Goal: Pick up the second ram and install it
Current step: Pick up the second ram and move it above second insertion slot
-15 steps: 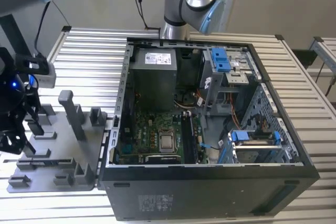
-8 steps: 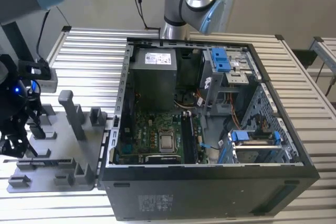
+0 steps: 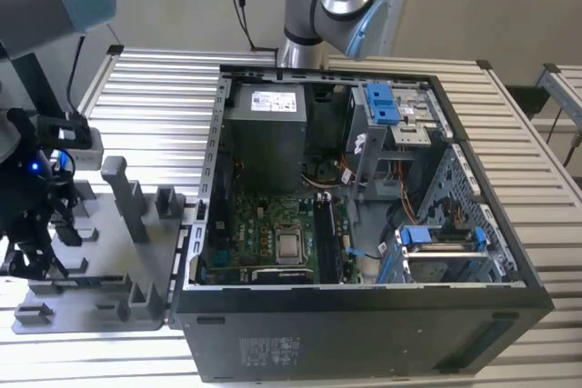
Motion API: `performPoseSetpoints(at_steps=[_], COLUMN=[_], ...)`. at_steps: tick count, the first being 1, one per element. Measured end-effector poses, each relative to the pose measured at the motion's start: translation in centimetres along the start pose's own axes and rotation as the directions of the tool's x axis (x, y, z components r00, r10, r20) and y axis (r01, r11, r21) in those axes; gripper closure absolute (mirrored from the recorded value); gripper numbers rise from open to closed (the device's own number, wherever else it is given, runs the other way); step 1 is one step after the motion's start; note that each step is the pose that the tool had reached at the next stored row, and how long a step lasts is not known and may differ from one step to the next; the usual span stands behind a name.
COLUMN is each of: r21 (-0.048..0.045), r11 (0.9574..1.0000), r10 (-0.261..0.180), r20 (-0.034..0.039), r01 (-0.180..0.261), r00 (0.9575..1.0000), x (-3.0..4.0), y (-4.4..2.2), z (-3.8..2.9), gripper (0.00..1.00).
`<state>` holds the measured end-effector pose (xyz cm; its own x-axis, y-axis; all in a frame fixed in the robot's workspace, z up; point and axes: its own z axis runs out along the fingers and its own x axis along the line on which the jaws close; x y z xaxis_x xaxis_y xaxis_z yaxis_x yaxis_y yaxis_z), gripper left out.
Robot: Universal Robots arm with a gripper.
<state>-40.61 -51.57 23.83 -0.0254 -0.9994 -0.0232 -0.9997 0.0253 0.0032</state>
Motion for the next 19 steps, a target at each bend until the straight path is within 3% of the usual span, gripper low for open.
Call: performPoseSetpoints(at_steps=[19], r21=[0.0037], r11=[1.0], r10=[-0.001], r20=[0.0001], r01=[0.001], r00=[1.0], x=[0.09], y=[-0.01], z=[2.86], gripper=[0.52])
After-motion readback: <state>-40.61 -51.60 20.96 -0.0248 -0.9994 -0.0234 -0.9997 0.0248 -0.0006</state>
